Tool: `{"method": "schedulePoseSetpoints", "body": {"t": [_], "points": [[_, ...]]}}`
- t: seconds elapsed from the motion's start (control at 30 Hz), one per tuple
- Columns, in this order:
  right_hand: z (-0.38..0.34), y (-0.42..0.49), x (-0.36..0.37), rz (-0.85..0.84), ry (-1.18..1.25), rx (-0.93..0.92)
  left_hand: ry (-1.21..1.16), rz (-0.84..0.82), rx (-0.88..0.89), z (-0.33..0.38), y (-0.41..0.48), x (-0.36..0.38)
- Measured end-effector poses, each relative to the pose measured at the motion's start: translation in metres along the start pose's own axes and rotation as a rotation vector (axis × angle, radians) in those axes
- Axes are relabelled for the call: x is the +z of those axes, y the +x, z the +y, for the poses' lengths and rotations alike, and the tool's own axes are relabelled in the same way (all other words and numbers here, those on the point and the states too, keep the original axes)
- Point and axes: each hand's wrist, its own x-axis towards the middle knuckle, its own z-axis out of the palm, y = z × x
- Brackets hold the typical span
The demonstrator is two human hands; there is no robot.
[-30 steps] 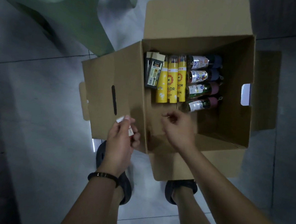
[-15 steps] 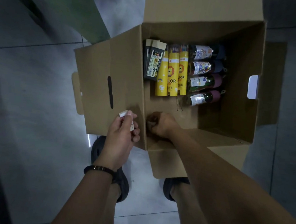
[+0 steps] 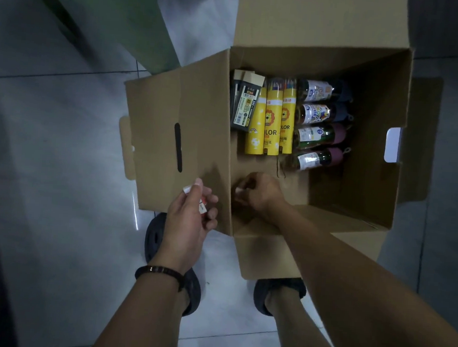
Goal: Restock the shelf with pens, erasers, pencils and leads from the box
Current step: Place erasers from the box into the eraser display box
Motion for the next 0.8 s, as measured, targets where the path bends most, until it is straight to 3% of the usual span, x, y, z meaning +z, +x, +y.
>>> {"method": "schedulePoseSetpoints", "body": {"t": [0.1, 0.27, 0.47, 0.63, 0.8], "points": [[-0.021, -0.046, -0.032, 0.048, 0.159, -0.068, -0.021, -0.015, -0.032, 0.014, -0.023, -0.005], [-0.108, -0.183, -0.096, -0.042, 0.289, -0.239, 0.153, -0.061, 0.014, 0.059, -0.106, 0.008], [-0.236, -0.367, -0.146, -0.159, 0.102, -0.438, 0.144, -0.272, 0.083, 0.155, -0.284, 0.019], [-0.336, -0.522, -0.162, -0.222, 0.116, -0.584, -0.118, -0.256, 0.29, 0.226, -0.435, -0.017], [-0.418, -0.675, -0.135, -0.331, 0.121, -0.696, -0.528, -0.165, 0.286, 0.261, -0.586, -0.086]]}}
